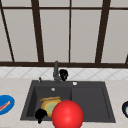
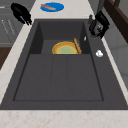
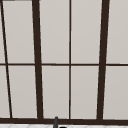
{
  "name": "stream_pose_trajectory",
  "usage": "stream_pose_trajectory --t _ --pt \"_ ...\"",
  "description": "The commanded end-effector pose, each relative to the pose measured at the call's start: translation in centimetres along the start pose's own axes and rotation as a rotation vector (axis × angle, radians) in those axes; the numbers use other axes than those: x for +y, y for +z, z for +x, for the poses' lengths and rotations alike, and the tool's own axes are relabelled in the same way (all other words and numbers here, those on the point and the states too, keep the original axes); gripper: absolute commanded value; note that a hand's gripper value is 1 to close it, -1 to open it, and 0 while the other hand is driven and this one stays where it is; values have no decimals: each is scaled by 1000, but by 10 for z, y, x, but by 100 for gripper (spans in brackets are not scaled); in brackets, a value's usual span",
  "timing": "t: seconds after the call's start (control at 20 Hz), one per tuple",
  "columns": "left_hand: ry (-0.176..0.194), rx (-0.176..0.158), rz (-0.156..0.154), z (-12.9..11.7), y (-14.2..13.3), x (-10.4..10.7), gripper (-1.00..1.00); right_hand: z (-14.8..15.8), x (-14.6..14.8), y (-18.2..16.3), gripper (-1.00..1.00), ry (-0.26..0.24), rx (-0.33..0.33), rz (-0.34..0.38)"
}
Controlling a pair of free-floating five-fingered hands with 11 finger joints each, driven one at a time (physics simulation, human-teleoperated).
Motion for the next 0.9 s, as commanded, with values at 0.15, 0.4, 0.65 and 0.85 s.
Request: stream_pose_trajectory --t 0.15,0.4,0.65,0.85 --pt "0 0 0 0 0 0 0 12 -14 13 100 42 19 -25" --pt "0 0 0 0 0 0 0 18 -10 16 100 68 53 -37" --pt "0 0 0 0 0 0 0 20 -11 16 100 61 64 -38" --pt "0 0 0 0 0 0 0 21 -10 15 100 54 67 -43"
